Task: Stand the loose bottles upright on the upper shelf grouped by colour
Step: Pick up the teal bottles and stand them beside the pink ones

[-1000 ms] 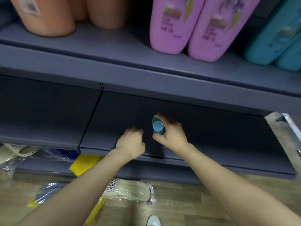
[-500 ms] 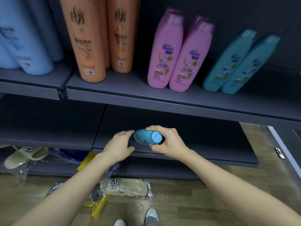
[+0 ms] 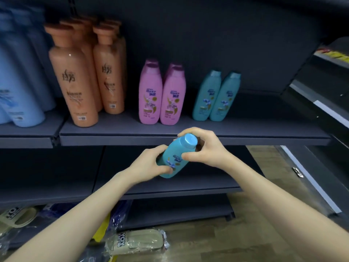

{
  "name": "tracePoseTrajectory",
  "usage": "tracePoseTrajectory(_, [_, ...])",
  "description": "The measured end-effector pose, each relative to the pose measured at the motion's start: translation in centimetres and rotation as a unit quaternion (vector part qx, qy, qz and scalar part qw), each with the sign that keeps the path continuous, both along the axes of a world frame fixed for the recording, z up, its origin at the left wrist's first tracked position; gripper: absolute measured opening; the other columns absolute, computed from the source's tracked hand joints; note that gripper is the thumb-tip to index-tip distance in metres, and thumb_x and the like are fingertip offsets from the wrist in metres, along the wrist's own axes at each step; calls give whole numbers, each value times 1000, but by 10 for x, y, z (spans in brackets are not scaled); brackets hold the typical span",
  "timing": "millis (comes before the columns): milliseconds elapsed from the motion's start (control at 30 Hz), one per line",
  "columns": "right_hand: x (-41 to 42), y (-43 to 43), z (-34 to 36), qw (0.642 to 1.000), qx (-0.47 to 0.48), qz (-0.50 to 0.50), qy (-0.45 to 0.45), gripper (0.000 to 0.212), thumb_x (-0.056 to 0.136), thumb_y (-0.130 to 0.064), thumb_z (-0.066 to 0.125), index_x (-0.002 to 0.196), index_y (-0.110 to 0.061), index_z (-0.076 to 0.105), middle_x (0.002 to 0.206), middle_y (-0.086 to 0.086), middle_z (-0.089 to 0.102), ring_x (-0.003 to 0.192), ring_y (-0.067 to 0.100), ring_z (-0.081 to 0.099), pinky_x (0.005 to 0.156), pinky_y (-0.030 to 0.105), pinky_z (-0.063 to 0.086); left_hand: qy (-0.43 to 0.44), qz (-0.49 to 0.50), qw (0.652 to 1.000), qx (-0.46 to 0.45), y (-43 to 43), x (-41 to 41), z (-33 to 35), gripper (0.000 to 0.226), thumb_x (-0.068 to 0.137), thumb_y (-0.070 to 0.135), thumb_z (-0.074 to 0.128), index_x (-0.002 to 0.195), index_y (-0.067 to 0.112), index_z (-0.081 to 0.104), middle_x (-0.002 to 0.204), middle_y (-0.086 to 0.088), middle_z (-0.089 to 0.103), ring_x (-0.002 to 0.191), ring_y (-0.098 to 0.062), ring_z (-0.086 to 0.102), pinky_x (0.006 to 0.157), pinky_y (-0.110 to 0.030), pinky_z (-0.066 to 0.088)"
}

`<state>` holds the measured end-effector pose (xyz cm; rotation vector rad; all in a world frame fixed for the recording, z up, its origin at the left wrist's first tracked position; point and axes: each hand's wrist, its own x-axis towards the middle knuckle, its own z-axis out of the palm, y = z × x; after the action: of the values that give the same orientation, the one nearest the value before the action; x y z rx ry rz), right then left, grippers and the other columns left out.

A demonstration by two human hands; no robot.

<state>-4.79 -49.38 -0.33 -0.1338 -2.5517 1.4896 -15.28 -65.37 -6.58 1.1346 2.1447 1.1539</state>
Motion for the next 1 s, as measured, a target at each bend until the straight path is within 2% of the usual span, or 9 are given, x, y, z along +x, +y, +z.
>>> tracePoseTrajectory(67, [6, 15, 10, 999, -17, -27, 14, 44, 67, 6, 76, 91, -27, 59, 84, -10, 65, 74, 3, 61, 65, 19, 50, -6, -2, 1000, 16, 17, 6, 9, 30, 72, 14, 76, 94, 27, 60, 87, 10, 66, 73, -5, 57, 70, -22, 46])
tracePoseTrajectory(133, [13, 28, 16, 997, -32, -54, 35, 39, 64, -2, 76, 91, -26, 59, 76, -15, 66, 71, 6, 60, 64, 22, 49, -15, -2, 999, 30, 33, 11, 15, 32, 71, 16, 76, 96, 29, 60, 89, 12, 67, 79, -7, 61, 76, -28, 51])
tracePoseTrajectory(267, [19, 51, 18, 990, -53, -108, 73, 37, 65, -15, 70, 97, -30, 59, 86, -13, 68, 80, 20, 57, 72, 39, 53, -26, 14, 998, 51, 65, 18, 25, 37, 67, 25, 77, 101, 25, 62, 94, 9, 69, 87, -11, 65, 82, -38, 54])
tracePoseTrajectory(333, [20, 62, 19, 989, -54, -114, 81, 39, 69, -16, 69, 102, -32, 57, 95, -8, 69, 81, 22, 56, 75, 40, 52, -30, 33, 996, 71, 79, 17, 32, 41, 66, 27, 76, 104, 22, 62, 95, 8, 70, 87, -11, 66, 82, -39, 54])
tracePoseTrajectory(467, [21, 85, 17, 993, -40, -103, 48, 43, 82, -3, 68, 110, -30, 51, 107, -2, 66, 69, 11, 57, 62, 26, 49, -34, 68, 989, 124, 104, 11, 50, 35, 71, 13, 78, 101, 21, 62, 97, 7, 70, 89, -11, 67, 83, -36, 55])
tracePoseTrajectory(567, [18, 97, 11, 991, -71, -107, 30, 42, 85, 1, 63, 116, -22, 46, 109, 2, 64, 61, 9, 58, 59, 28, 51, -26, 78, 985, 151, 118, 7, 63, 35, 72, 13, 78, 101, 24, 61, 99, 8, 70, 90, -8, 66, 82, -32, 55])
tracePoseTrajectory(700, [4, 107, 5, 993, -23, -109, 35, 43, 82, -2, 67, 109, -30, 50, 104, -6, 65, 75, 11, 56, 74, 31, 53, -9, 99, 981, 169, 131, 3, 72, 33, 73, 13, 76, 100, 24, 61, 96, 10, 69, 89, -4, 66, 76, -23, 55])
tracePoseTrajectory(800, [-9, 110, 4, 994, 5, -108, 31, 43, 79, -6, 69, 105, -34, 50, 102, -12, 64, 88, 8, 61, 80, 27, 51, 3, 107, 979, 173, 137, 0, 75, 32, 73, 13, 76, 98, 26, 60, 92, 15, 67, 86, 1, 64, 69, -13, 52])
tracePoseTrajectory(1000, [-29, 113, 5, 993, -8, -109, 46, 44, 81, -5, 69, 113, -27, 48, 100, -23, 57, 90, -10, 56, 71, 3, 45, 15, 126, 977, 170, 148, -9, 76, 33, 73, 13, 76, 101, 23, 61, 94, 13, 68, 87, 2, 63, 68, -9, 50])
